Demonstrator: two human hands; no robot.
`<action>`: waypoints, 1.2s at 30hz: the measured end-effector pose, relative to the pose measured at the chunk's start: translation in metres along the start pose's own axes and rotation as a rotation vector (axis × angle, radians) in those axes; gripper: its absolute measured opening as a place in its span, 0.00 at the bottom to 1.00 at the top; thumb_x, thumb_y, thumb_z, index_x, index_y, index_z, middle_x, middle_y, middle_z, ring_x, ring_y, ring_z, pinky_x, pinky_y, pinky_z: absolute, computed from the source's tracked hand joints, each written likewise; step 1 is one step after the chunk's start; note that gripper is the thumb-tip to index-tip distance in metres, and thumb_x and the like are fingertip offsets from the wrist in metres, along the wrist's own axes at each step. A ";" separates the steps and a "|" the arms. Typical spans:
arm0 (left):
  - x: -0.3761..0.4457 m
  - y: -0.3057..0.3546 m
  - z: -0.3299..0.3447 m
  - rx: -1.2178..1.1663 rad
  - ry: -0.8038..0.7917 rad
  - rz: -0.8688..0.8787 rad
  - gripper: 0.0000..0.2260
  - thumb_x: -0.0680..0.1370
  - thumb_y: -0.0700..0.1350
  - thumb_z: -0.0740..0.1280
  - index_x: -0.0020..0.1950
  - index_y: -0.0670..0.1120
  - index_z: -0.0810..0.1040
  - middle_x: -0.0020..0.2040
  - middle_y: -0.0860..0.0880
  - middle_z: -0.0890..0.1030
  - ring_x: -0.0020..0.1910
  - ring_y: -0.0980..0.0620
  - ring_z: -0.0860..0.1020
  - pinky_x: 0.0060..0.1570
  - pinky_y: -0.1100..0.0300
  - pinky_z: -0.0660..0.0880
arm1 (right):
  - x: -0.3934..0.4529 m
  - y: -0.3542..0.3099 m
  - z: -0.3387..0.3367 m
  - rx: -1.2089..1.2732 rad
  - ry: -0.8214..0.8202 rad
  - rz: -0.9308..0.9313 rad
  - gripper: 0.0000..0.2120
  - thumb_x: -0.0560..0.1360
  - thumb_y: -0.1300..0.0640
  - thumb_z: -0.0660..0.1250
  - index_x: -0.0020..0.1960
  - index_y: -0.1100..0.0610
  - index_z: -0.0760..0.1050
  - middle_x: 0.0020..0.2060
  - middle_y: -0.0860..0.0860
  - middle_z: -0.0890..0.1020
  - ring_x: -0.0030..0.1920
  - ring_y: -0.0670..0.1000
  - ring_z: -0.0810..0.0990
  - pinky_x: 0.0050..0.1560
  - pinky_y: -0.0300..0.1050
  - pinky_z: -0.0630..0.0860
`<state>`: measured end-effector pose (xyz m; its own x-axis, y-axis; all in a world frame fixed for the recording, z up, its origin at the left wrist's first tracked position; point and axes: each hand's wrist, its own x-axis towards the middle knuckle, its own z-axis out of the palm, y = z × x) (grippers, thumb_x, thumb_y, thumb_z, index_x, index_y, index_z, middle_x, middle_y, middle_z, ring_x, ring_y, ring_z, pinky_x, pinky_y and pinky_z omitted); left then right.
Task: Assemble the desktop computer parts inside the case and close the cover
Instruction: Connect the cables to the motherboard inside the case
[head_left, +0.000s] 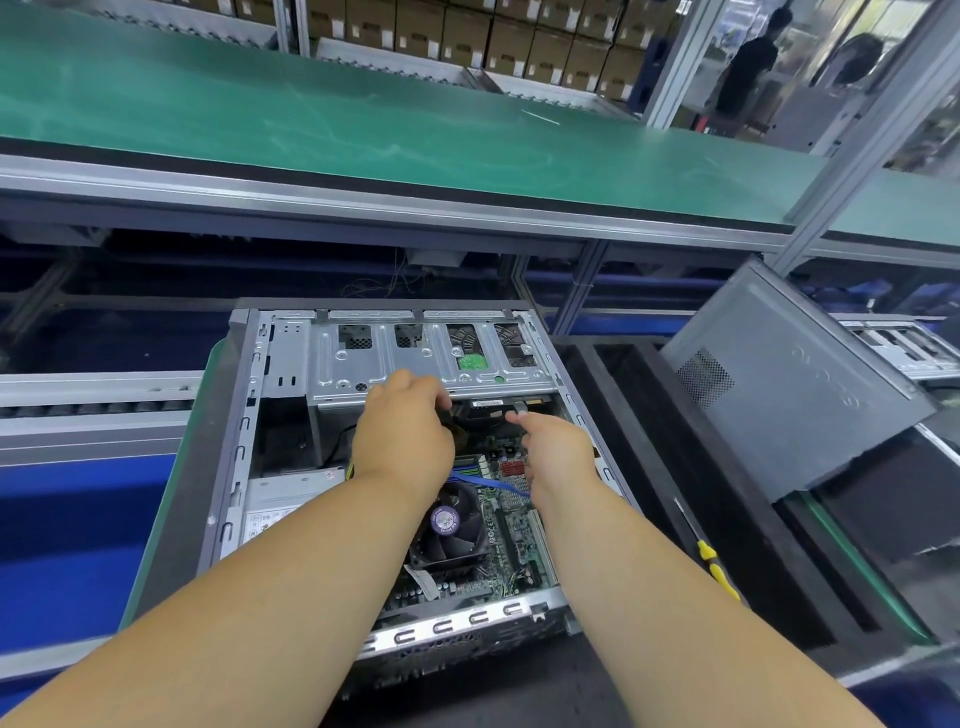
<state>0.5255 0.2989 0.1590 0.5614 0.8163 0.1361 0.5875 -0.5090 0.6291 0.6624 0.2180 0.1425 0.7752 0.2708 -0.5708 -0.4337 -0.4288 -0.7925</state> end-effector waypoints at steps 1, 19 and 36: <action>0.000 0.000 0.000 -0.004 0.001 -0.001 0.15 0.72 0.34 0.64 0.51 0.51 0.78 0.52 0.52 0.72 0.56 0.48 0.69 0.39 0.57 0.68 | 0.002 0.000 0.000 -0.003 0.001 0.004 0.03 0.76 0.53 0.72 0.47 0.51 0.82 0.51 0.53 0.78 0.30 0.49 0.62 0.28 0.45 0.63; 0.005 -0.005 0.004 -0.016 0.055 -0.015 0.17 0.71 0.32 0.63 0.43 0.56 0.77 0.45 0.55 0.73 0.53 0.47 0.68 0.46 0.57 0.66 | 0.005 0.010 0.004 0.220 -0.027 0.019 0.05 0.78 0.59 0.69 0.48 0.56 0.84 0.31 0.48 0.72 0.23 0.46 0.60 0.20 0.38 0.61; 0.006 -0.004 0.004 -0.039 0.056 -0.038 0.17 0.71 0.34 0.63 0.40 0.58 0.75 0.47 0.56 0.75 0.55 0.46 0.67 0.48 0.57 0.64 | 0.007 0.009 0.006 0.148 -0.010 0.014 0.10 0.80 0.55 0.66 0.43 0.51 0.83 0.30 0.47 0.69 0.26 0.48 0.59 0.19 0.39 0.61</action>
<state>0.5284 0.3046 0.1542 0.5045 0.8496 0.1536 0.5842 -0.4669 0.6638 0.6614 0.2209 0.1303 0.7645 0.2744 -0.5833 -0.5078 -0.3010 -0.8072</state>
